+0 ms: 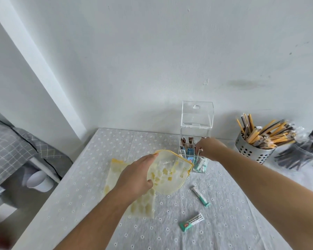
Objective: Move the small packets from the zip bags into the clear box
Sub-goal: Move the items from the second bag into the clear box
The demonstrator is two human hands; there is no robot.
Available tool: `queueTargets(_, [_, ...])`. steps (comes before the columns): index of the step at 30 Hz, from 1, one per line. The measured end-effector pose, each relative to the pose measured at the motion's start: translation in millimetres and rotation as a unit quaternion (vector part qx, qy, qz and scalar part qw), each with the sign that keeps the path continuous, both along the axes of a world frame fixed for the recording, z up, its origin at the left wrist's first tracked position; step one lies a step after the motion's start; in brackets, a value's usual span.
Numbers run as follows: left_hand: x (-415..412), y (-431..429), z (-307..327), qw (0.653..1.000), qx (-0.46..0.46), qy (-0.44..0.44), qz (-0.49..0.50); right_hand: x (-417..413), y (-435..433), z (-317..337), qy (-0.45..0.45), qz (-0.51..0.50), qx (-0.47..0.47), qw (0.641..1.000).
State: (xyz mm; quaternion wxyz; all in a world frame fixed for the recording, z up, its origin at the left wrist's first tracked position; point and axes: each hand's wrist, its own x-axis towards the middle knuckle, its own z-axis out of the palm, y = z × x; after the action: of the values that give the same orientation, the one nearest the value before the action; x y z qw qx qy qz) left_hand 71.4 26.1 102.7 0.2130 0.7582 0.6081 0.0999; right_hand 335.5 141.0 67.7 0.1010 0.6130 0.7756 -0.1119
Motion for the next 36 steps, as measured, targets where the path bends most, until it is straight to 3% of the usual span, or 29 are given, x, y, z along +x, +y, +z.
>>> queueTargets(23, [0, 4, -11, 1.0, 0.003, 0.005, -0.008, -2, 3, -13, 0.039, -0.048, 0.008, 0.998])
queueTargets(31, [-4, 5, 8, 1.0, -0.017, 0.002, 0.006, -4, -17, 28, 0.187, -0.045, 0.06, 0.98])
queueTargets(36, [-20, 14, 33, 0.993, -0.073, -0.086, 0.023, -25, -53, 48, 0.235, -0.002, -0.029, 0.972])
